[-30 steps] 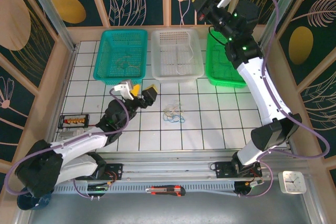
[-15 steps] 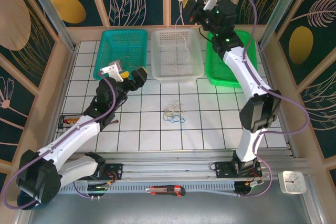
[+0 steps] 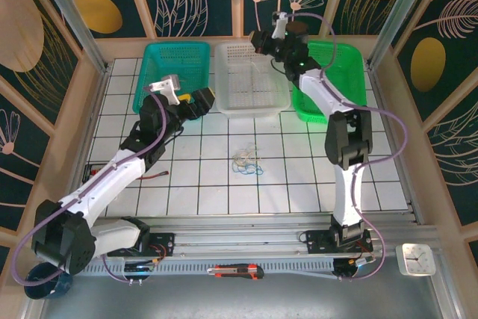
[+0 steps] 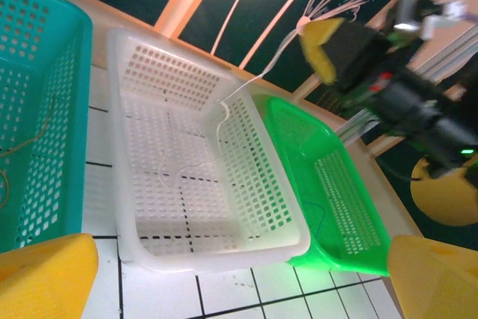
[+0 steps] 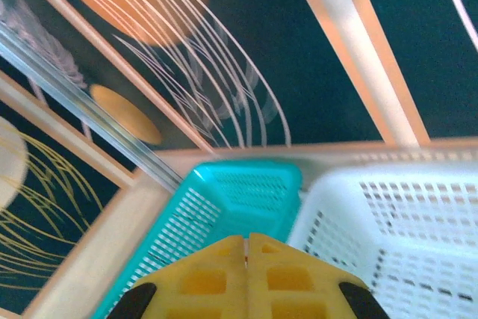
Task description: Untangle the cables
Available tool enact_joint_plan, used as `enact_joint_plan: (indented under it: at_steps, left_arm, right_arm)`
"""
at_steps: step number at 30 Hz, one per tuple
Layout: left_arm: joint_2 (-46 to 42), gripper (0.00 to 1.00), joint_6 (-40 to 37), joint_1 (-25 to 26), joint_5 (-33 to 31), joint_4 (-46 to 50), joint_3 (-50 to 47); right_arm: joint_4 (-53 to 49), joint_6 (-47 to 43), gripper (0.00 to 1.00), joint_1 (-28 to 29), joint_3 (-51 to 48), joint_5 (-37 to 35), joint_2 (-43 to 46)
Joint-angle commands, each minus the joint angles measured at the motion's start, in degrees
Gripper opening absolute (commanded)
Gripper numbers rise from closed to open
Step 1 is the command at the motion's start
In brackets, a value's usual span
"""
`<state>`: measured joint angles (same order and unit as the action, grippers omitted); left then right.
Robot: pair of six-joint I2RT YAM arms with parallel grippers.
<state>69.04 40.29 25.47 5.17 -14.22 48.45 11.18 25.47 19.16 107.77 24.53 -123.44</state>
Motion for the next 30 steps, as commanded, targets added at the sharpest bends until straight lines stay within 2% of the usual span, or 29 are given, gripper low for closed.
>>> enact_joint_plan:
  at_steps: [1, 2, 4, 7, 13, 18, 21, 25, 30]
  left_arm:
    - [0.6, 0.99, 2.25, -0.34, 3.04, -1.28, 0.06]
    - [0.89, 0.99, 2.68, -0.3, 3.43, -1.58, -0.18]
    - [1.09, 0.99, 3.1, -0.3, 3.71, -1.62, -0.63]
    - [1.15, 0.99, 3.27, -0.32, 4.05, -1.9, -1.56]
    - [1.01, 0.99, 5.21, -0.33, 5.8, -5.55, -5.08]
    - [-0.35, 0.99, 9.15, -0.28, 0.19, -6.46, -9.16]
    - [-2.33, 0.99, 9.2, -0.25, -0.5, -8.68, -12.52]
    - [-3.25, 0.99, 5.55, -0.25, 4.85, -14.07, -16.58]
    - [0.7, 0.99, 3.57, 0.15, 12.38, -13.33, -16.3]
  right_arm:
    - [-5.26, -3.19, 0.28, -0.14, 4.49, 0.43, -5.52]
    - [-7.63, -4.33, 0.43, -0.15, 6.29, 0.38, -6.32]
    - [-10.6, -6.2, 0.57, -0.18, 7.63, -0.12, -5.72]
    - [-9.99, -7.31, 0.68, -0.18, 4.37, -1.33, -0.5]
    - [-6.72, -6.48, 0.72, -0.21, -6.7, -2.13, 10.85]
    - [-1.41, -2.83, 0.71, -0.03, -20.95, -1.93, 21.33]
    - [1.67, -0.54, 0.71, 0.57, -30.81, -1.92, 27.98]
    - [2.65, 0.63, 0.71, 2.82, -42.62, -4.16, 36.09]
    - [1.83, 1.9, 0.71, 7.21, -55.66, -8.32, 44.24]
